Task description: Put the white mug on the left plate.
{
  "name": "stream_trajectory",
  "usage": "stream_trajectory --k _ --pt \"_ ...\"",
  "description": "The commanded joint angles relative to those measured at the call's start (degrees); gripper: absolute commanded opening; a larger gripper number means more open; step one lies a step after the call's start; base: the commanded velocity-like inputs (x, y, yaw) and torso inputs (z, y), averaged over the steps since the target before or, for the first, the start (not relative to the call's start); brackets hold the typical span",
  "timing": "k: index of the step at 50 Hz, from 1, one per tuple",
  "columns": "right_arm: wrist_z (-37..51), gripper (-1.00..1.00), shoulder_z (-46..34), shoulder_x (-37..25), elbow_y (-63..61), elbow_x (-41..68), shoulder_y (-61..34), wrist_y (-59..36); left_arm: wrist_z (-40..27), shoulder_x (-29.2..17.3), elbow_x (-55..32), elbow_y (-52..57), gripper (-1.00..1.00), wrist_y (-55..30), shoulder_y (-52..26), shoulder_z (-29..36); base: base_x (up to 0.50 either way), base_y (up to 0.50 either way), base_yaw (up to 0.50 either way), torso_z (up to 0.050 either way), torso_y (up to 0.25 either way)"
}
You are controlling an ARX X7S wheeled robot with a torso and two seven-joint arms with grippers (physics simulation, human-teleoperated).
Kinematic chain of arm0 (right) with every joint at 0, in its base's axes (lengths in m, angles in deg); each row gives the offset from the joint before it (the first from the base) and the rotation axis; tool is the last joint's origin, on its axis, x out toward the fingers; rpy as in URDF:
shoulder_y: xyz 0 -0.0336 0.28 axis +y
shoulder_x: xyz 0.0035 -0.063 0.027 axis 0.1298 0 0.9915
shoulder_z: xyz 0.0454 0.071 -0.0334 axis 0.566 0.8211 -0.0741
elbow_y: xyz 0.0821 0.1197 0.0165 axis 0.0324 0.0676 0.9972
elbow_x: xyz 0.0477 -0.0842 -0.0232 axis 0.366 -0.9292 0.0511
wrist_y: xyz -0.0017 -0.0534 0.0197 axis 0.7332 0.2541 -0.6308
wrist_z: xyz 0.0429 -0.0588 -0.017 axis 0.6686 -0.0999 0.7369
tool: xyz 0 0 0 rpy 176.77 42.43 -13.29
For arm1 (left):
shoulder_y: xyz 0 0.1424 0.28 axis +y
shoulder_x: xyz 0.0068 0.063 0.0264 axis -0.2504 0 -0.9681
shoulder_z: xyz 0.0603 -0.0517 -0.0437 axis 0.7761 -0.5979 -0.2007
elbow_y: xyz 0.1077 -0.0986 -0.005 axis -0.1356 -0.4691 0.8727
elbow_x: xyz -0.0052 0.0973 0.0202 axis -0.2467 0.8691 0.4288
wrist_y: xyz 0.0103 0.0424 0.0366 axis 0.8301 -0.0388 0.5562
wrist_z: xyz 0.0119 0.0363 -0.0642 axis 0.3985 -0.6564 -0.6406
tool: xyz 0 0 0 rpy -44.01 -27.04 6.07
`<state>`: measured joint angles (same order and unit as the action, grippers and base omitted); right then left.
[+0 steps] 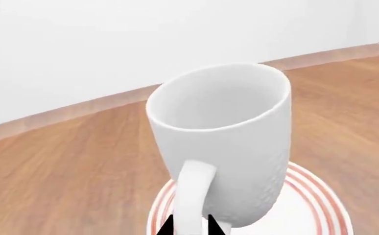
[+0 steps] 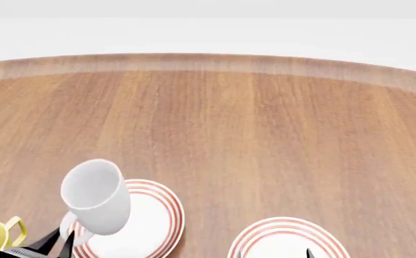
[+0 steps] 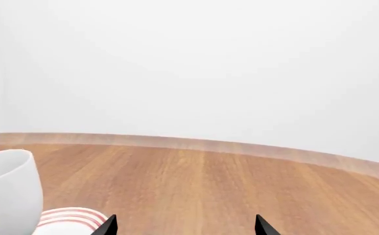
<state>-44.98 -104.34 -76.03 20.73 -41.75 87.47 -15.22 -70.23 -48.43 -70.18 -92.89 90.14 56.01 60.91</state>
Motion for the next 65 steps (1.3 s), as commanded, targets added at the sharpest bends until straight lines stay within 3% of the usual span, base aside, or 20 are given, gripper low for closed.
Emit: stream_trajectory --k 1,9,30,54,55,65 --pt "0.22 1.00 -0.14 -0.15 -0.16 0.01 0.06 -0.02 -0.15 0.94 -0.46 -7.01 -1.00 2.92 -3.31 0.57 0.00 0.00 0.00 0.000 0.000" --pt "0.16 1.00 -0.24 -0.26 -0.39 0.28 0.10 0.15 -0.20 1.49 -0.76 -9.11 -1.00 3.26 -4.55 0.71 0.00 0.00 0.00 0.000 0.000" --pt "-0.21 1.00 -0.92 -0.63 -0.53 -0.26 0.27 1.87 -0.63 4.17 0.40 -34.59 -1.00 16.11 -14.96 1.72 0.00 0.00 0.00 0.001 0.000" --pt "0.11 1.00 -1.08 -0.87 -0.25 -0.07 0.08 1.78 -2.47 4.89 1.52 -34.90 -1.00 14.12 -15.82 0.79 0.00 0.00 0.00 0.000 0.000" --pt "0.17 1.00 -1.08 -0.89 -0.41 -0.05 0.11 1.66 -3.31 4.95 1.42 -34.90 1.00 14.64 -15.81 0.42 0.00 0.00 0.00 0.000 0.000" --pt "0.41 1.00 -1.24 -0.96 -0.52 -0.14 0.13 1.55 -2.30 4.92 1.48 -34.82 1.00 14.93 -15.47 0.20 0.00 0.00 0.00 0.000 0.000"
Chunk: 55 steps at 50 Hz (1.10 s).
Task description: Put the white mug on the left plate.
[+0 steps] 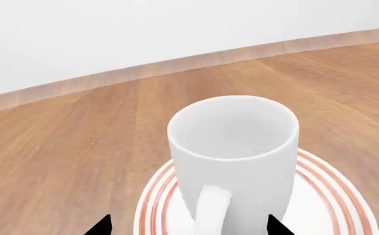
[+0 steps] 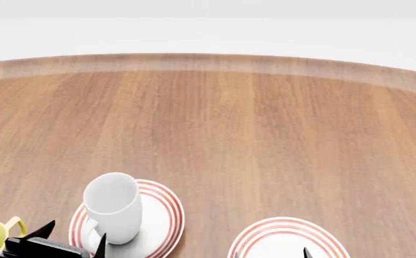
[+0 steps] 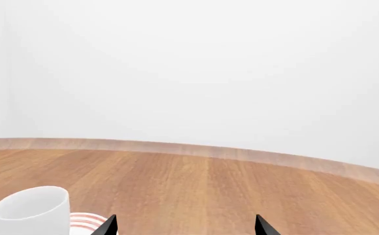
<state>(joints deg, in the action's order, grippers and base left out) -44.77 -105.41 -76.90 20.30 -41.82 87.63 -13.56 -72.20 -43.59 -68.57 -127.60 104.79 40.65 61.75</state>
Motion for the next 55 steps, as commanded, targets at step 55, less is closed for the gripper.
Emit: stream_trajectory --k 55 --pt "3.47 1.00 0.83 -1.14 -5.76 -4.21 3.56 6.78 -5.72 -5.61 -3.79 87.15 1.00 -22.03 37.52 -1.53 0.00 0.00 0.00 0.000 0.000"
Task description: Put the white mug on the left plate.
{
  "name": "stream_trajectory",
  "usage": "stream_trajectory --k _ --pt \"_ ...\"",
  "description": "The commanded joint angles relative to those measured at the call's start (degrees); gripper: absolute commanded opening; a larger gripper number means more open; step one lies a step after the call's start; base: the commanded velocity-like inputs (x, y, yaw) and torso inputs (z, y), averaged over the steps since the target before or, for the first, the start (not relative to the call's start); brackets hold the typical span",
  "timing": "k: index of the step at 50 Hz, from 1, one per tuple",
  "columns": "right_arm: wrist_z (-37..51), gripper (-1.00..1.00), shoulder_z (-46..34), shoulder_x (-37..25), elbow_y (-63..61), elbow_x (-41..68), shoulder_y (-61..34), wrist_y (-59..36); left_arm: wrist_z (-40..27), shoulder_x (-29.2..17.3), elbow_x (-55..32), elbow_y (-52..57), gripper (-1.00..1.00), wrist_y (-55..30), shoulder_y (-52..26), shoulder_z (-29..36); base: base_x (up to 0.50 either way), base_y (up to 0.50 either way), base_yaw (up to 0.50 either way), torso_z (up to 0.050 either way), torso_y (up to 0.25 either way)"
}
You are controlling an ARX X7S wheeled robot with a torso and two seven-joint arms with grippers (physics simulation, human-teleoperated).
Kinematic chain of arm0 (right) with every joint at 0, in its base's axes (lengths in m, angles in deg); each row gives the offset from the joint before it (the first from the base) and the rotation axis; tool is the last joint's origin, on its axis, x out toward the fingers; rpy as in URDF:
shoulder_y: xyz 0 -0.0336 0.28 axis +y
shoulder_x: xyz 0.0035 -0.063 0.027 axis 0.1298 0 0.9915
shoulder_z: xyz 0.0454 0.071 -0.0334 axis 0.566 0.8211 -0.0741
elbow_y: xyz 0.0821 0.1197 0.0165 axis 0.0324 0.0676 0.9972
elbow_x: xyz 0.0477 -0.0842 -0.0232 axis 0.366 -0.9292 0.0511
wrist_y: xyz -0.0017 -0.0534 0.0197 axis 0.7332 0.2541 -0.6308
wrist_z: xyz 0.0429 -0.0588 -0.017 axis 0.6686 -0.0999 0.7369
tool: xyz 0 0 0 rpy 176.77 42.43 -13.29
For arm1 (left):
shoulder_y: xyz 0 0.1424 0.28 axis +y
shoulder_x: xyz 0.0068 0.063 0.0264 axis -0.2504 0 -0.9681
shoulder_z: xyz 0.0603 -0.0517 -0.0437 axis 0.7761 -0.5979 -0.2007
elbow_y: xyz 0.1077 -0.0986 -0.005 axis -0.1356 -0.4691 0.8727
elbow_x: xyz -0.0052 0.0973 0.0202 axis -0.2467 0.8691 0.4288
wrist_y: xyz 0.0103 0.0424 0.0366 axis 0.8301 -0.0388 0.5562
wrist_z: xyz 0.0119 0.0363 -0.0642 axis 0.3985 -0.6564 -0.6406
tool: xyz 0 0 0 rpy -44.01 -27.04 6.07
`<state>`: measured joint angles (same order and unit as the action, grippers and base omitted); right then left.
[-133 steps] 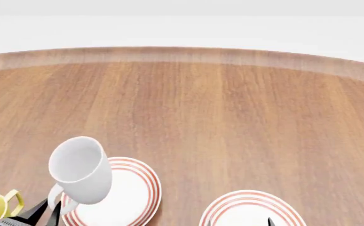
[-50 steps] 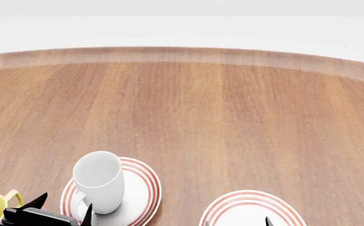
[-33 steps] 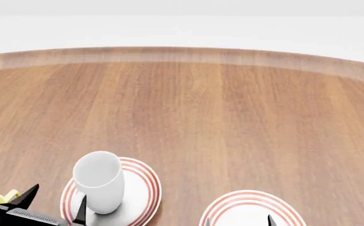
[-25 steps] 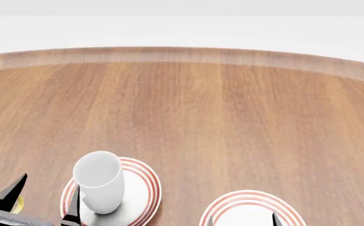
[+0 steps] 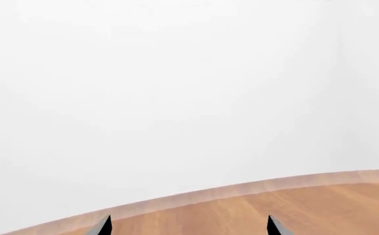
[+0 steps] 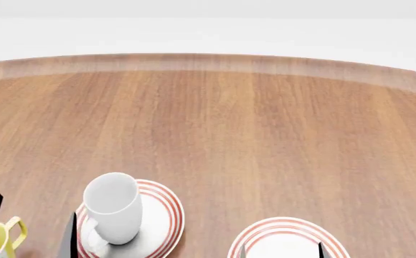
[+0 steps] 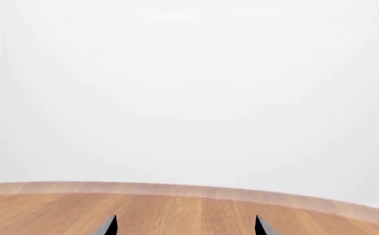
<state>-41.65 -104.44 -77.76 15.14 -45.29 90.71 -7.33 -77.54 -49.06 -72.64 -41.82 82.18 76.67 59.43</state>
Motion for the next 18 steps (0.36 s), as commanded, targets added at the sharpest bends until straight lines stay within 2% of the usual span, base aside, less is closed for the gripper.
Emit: stream_trajectory --k 1,18 --pt "0.35 1.00 -0.16 -0.27 -0.59 -0.68 0.43 0.52 -0.41 -0.19 0.37 1.69 1.00 0.33 1.58 0.92 0.00 0.00 0.00 0.000 0.000" --pt "0.33 1.00 -0.31 -0.42 -0.19 -0.14 0.18 0.88 -0.64 -0.52 0.75 1.85 1.00 0.16 1.18 2.33 0.00 0.00 0.00 0.000 0.000"
